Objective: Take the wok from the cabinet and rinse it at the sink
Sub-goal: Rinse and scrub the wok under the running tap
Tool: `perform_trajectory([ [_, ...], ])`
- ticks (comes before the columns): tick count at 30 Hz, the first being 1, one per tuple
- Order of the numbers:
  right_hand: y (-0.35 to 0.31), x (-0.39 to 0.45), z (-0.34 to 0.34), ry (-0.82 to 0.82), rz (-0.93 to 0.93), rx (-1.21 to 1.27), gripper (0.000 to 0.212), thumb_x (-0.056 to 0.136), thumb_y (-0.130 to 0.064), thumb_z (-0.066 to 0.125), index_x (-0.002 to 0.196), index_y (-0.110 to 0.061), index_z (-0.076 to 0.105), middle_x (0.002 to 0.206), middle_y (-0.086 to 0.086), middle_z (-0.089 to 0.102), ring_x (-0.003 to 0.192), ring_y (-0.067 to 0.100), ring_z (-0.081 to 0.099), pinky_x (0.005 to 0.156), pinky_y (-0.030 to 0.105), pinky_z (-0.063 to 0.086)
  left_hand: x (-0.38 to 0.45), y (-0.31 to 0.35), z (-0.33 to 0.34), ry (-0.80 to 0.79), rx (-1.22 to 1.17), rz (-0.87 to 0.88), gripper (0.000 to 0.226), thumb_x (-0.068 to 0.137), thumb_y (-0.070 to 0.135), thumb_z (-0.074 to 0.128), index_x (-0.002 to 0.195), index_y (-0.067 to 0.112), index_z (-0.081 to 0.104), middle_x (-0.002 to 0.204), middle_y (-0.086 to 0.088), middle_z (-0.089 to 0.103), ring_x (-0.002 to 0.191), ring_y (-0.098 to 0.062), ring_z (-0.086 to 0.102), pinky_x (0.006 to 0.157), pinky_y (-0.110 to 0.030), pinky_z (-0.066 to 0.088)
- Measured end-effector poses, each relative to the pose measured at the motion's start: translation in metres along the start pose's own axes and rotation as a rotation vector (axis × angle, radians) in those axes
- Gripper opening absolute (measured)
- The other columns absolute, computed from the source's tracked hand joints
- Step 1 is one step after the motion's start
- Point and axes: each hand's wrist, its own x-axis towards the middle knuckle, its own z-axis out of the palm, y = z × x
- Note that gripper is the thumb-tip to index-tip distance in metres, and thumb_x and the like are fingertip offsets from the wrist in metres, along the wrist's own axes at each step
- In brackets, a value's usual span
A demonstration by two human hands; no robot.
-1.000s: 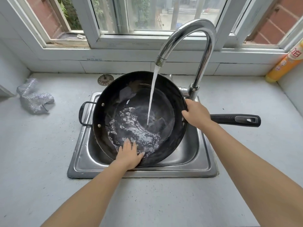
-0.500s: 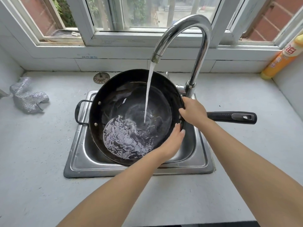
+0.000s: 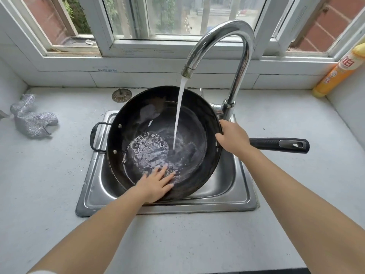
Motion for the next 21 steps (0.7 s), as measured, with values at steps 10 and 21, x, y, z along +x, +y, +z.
perform_trajectory([
  [10, 0.002, 0.001, 0.002, 0.002, 0.013, 0.003, 0.005, 0.084, -0.009, 0.046, 0.080, -0.006, 0.046, 0.063, 0.003, 0.045, 0.062, 0.026, 0.043, 0.047, 0.028, 0.027, -0.008, -0.085, -0.019, 0.119, 0.374, -0.239, 0.058, 0.100, 0.047, 0.012, 0.151, 0.027, -0.007, 0.158, -0.002, -0.016, 0.145, -0.024, -0.018, 0.117, -0.051, -0.006],
  [21, -0.005, -0.004, -0.004, 0.002, 0.009, -0.010, 0.009, 0.086, -0.008, 0.047, 0.079, -0.013, 0.043, 0.059, -0.004, 0.041, 0.063, 0.025, 0.043, 0.047, 0.027, 0.023, 0.003, -0.110, -0.042, 0.215, 0.465, -0.299, 0.061, 0.099, 0.047, 0.014, 0.151, 0.019, -0.004, 0.158, -0.013, -0.012, 0.146, -0.028, -0.012, 0.119, -0.044, -0.003],
])
